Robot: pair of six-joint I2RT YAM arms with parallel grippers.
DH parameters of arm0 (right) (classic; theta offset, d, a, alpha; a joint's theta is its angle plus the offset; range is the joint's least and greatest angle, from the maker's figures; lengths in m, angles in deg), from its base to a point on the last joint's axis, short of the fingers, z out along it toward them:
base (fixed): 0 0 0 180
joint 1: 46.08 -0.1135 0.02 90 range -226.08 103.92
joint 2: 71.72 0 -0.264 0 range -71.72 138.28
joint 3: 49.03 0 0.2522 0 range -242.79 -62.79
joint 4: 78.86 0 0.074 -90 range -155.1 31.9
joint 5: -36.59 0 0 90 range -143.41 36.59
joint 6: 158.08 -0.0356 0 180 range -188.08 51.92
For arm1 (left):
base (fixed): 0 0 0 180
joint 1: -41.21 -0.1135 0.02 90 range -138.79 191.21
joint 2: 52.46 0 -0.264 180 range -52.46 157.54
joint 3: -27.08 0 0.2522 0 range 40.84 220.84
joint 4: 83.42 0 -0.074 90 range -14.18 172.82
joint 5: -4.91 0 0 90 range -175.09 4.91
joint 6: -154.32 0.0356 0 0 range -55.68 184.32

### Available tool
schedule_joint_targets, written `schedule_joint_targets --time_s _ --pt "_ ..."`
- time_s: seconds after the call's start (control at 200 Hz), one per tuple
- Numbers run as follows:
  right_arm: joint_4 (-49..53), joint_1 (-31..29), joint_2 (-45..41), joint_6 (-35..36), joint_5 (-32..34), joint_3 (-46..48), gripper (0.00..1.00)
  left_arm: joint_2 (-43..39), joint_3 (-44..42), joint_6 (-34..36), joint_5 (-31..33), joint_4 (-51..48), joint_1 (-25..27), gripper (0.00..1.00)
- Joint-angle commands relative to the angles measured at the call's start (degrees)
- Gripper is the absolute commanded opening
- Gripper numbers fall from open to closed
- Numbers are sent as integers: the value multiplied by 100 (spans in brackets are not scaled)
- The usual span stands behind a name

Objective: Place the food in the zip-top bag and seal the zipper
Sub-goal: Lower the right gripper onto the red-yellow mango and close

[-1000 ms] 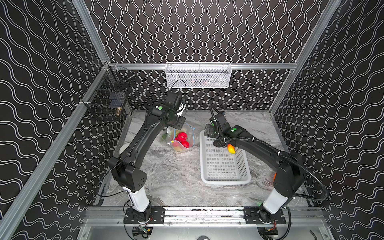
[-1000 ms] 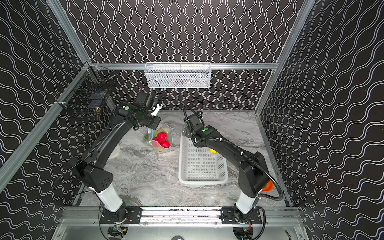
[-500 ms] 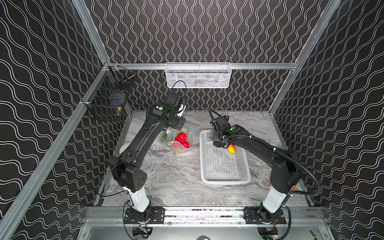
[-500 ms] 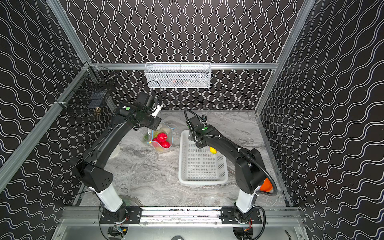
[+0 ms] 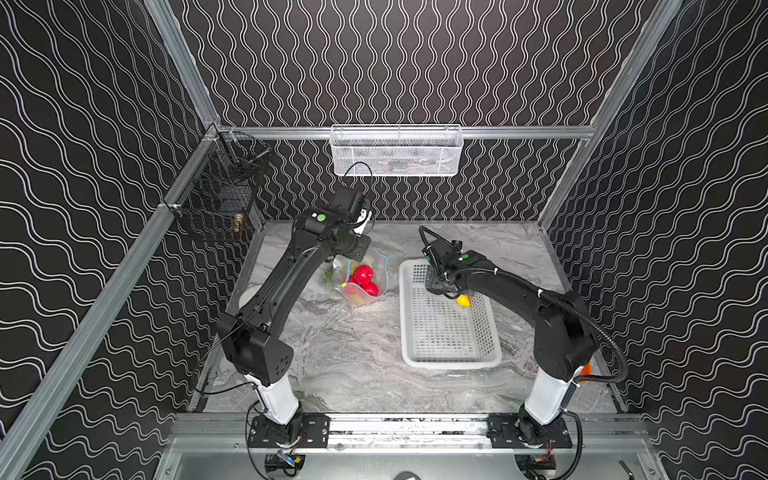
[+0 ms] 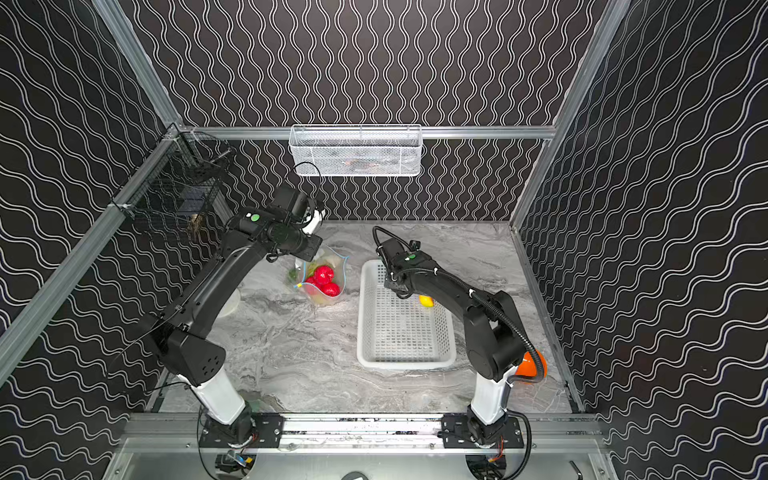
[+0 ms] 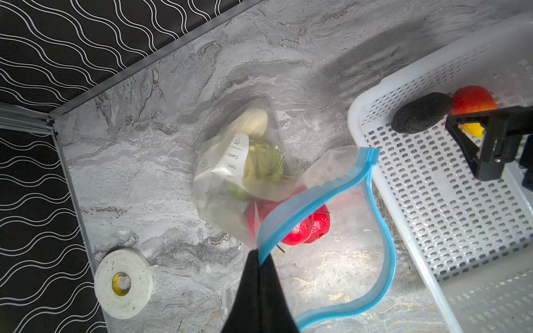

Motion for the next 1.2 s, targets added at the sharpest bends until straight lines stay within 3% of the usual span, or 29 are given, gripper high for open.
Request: schedule_joint_targets --time_s 0.0,0.215,0.546,0.871,1.196 --pt "139 22 67 -81 -88 31 99 9 51 -86 1 78 -2 0" --pt "74 41 227 -131 -249 151 99 122 138 -91 44 42 5 0" --pt "184 99 222 -91 77 258 95 129 133 -87 38 42 5 0" --pt "299 215 686 257 269 -13 68 33 16 -53 137 86 6 0" --pt "238 321 670 423 279 -53 63 70 77 -42 185 60 3 0"
